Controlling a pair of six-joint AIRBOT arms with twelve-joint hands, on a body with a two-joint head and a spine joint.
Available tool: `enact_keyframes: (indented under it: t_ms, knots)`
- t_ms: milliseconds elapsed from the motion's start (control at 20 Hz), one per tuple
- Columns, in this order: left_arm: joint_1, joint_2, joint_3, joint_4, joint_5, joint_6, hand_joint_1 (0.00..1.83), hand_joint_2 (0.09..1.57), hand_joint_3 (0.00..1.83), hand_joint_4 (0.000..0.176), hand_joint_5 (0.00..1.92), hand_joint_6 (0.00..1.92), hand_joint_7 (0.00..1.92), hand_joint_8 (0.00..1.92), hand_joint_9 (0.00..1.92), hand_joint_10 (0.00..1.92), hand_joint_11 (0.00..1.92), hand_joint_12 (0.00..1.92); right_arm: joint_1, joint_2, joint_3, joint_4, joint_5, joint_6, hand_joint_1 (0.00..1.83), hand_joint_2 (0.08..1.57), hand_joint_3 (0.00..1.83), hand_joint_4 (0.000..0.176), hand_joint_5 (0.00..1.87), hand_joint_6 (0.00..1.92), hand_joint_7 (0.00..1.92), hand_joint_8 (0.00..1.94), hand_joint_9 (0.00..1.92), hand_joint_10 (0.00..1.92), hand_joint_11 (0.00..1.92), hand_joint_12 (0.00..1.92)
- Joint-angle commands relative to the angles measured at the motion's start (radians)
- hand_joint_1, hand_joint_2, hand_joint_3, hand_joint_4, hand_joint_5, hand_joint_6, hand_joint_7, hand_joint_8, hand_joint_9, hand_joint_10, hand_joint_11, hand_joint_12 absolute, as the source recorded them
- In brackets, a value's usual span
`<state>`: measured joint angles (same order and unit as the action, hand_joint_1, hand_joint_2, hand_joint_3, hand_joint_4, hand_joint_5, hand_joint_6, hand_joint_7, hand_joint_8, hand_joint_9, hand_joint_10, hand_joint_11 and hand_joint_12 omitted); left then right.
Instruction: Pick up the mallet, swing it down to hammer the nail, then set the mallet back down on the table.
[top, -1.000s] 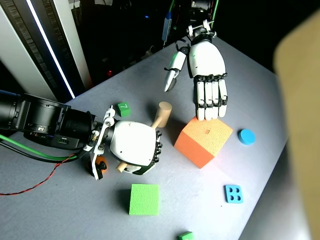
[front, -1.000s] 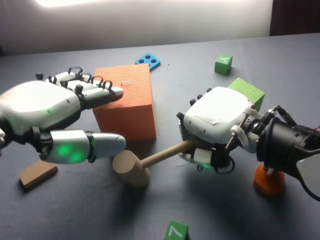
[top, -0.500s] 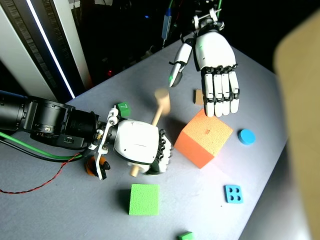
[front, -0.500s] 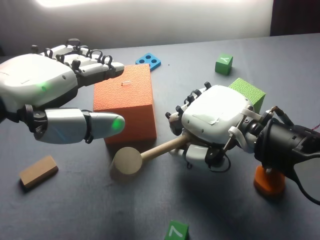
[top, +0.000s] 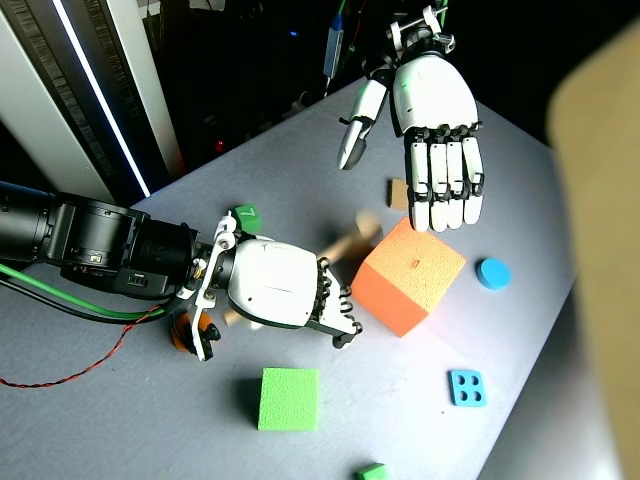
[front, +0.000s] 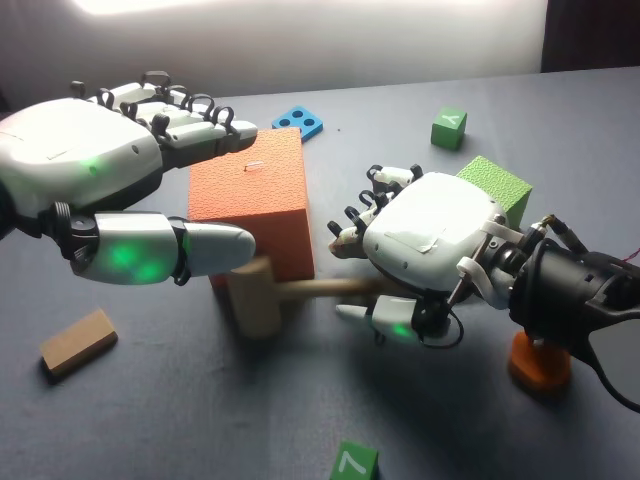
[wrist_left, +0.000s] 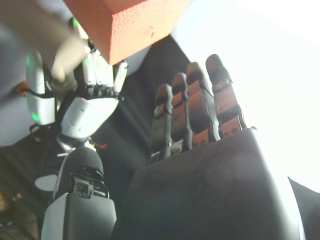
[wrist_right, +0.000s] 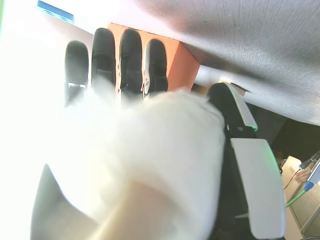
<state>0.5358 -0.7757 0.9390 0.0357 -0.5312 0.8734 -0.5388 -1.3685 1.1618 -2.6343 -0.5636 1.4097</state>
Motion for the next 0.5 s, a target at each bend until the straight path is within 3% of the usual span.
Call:
enact_keyframes:
  t_ms: [0,250,450]
  knots:
    - [-0.012,0.011,-0.001,-0.006,-0.113,-0.001,0.0,1.2,0.0,0.0,0.18,0.0,0.21,0.0,0.2,0.0,0.0,0.4,-0.008,0.007,0.001,-0.022,-0.064,0.004,0.26,1.23,0.0,0.0,0.59,0.0,0.66,0.0,0.6,0.02,0.14,1.13]
    - [-0.014,0.013,-0.005,-0.006,-0.113,-0.001,0.0,1.2,0.0,0.0,0.18,0.0,0.2,0.0,0.2,0.0,0.0,0.4,-0.013,0.042,-0.024,-0.036,-0.052,-0.009,0.29,1.19,0.0,0.0,0.56,0.0,0.63,0.0,0.56,0.0,0.05,1.14]
    - [-0.015,0.013,-0.008,-0.006,-0.113,-0.001,0.0,1.21,0.0,0.0,0.19,0.0,0.22,0.0,0.21,0.0,0.0,0.4,0.017,0.134,-0.105,-0.036,-0.052,0.011,0.28,1.18,0.0,0.0,0.55,0.0,0.63,0.0,0.57,0.0,0.05,1.14]
